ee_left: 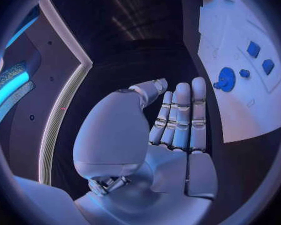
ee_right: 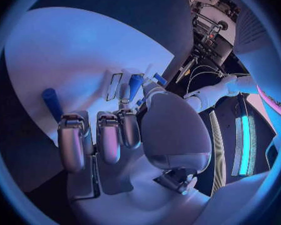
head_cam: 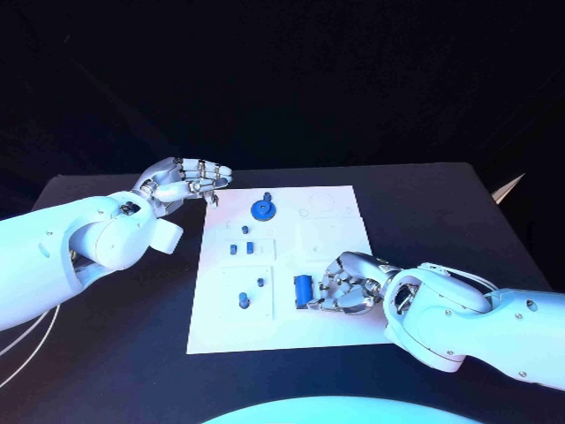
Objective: Assemble the parts on the task board
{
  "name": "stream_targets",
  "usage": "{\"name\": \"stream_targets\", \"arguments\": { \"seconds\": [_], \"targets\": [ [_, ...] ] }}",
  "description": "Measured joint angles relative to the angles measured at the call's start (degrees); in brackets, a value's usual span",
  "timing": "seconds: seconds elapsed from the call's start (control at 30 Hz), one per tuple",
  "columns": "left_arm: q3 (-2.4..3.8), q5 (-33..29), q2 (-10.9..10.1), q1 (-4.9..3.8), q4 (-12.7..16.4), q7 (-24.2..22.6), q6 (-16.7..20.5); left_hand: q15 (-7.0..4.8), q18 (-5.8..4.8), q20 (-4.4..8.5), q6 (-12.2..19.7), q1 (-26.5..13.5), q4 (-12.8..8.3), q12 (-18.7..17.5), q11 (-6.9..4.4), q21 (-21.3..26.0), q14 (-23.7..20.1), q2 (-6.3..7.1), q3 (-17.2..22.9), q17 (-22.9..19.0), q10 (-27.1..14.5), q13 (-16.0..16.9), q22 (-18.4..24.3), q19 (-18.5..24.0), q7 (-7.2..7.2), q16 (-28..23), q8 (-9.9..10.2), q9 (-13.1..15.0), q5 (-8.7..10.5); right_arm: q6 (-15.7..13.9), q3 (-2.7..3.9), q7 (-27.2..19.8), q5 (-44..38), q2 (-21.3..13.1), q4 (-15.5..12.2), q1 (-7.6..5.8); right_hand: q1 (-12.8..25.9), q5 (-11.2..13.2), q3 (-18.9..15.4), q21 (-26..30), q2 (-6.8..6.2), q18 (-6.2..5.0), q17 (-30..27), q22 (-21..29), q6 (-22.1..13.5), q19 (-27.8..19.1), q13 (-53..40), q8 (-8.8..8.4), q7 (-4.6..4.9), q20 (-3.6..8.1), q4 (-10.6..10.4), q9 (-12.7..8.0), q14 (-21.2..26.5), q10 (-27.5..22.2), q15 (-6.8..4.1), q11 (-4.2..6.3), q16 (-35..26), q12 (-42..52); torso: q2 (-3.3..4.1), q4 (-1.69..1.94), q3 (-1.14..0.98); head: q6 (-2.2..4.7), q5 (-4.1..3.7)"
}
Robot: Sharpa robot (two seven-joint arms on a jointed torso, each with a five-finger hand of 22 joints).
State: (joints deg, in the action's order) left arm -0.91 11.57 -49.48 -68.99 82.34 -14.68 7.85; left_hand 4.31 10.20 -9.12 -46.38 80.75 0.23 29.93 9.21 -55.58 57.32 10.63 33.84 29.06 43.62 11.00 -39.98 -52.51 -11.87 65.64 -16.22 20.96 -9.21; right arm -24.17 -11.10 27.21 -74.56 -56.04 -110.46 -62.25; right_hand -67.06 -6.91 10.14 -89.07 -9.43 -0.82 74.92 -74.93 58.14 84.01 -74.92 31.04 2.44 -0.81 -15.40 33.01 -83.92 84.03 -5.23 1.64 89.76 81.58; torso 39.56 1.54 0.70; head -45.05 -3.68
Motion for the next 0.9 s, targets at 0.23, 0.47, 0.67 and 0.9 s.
{"name": "stream_targets", "arguments": {
  "seconds": [0.23, 0.47, 0.67, 0.9],
  "targets": [
    [0.00, 0.0, 0.0, 0.00, 0.0, 0.0, 0.0, 0.00, 0.00, 0.00, 0.0, 0.0, 0.0, 0.0, -0.21, 0.0, 0.0, 0.00, 0.0, -0.1, -0.2, -0.1, 0.0, 0.0, 0.00, 0.0, 0.0, -0.1, 0.00, -0.2, 0.00, 0.5, -0.6, 1.0, 0.8, 0.01, -0.2, 0.2, 0.2, 0.0, 0.23, 0.00, 0.0, 0.0, 0.0, 0.0, 0.0, 0.00, 0.00, 0.00, -0.2, -0.1, 0.0, 0.0, 0.00, 0.00, 0.0, 0.1, 0.00, 0.03, 0.01, -0.01, 0.11],
    [0.00, 0.0, 0.0, 0.00, 0.0, 0.0, 0.0, 0.00, 0.00, 0.00, 0.0, 0.0, 0.0, 0.0, -0.21, 0.0, 0.0, 0.00, 0.0, -0.1, -0.2, -0.1, 0.0, 0.0, 0.00, 0.2, 0.0, -0.1, 0.00, -0.6, 0.00, 1.2, -1.3, 1.6, 1.2, 0.03, -0.5, 0.2, 0.5, 0.0, 0.47, 0.00, 0.0, 0.0, 0.0, 0.0, 0.0, 0.00, 0.00, 0.00, -0.1, -0.1, 0.0, 0.0, 0.00, 0.00, 0.0, 0.1, 0.00, 0.01, -0.01, 0.02, 0.18],
    [0.00, 0.0, 0.0, 0.00, 0.0, 0.0, 0.0, 0.00, 0.00, 0.00, 0.0, 0.0, 0.0, 0.0, -0.21, 0.0, 0.0, 0.00, 0.0, -0.1, -0.2, -0.1, 0.0, 0.0, 0.00, 0.2, 0.0, -0.1, 0.00, -1.1, 0.00, 1.5, -2.0, 1.6, 1.2, 0.04, -0.9, 0.2, 0.8, 0.0, 0.90, 0.00, 0.0, 0.0, 0.0, 0.0, 0.0, 0.00, 0.00, 0.00, -0.2, -0.2, 0.0, 0.0, 0.00, 0.00, 0.0, 0.1, 0.00, -0.03, -0.03, 0.07, 0.14],
    [0.00, 0.0, 0.0, 0.00, 0.0, 0.0, 0.0, 0.00, 0.00, 0.00, 0.0, 0.0, 0.0, 0.0, -0.21, 0.0, 0.0, 0.00, 0.0, -0.1, -0.2, -0.1, 0.0, 0.0, 0.00, 0.2, 0.0, 0.0, 0.00, -1.8, 0.00, 1.6, -2.5, 1.3, 1.1, 0.04, -0.9, 0.2, 1.0, 0.2, 1.32, 0.00, 0.0, 0.0, 0.0, 0.0, 0.0, 0.00, 0.00, 0.00, -0.3, -0.3, 0.0, 0.0, 0.00, 0.00, 0.0, 0.1, -0.01, -0.03, -0.03, 0.15, 0.05]
  ]
}}
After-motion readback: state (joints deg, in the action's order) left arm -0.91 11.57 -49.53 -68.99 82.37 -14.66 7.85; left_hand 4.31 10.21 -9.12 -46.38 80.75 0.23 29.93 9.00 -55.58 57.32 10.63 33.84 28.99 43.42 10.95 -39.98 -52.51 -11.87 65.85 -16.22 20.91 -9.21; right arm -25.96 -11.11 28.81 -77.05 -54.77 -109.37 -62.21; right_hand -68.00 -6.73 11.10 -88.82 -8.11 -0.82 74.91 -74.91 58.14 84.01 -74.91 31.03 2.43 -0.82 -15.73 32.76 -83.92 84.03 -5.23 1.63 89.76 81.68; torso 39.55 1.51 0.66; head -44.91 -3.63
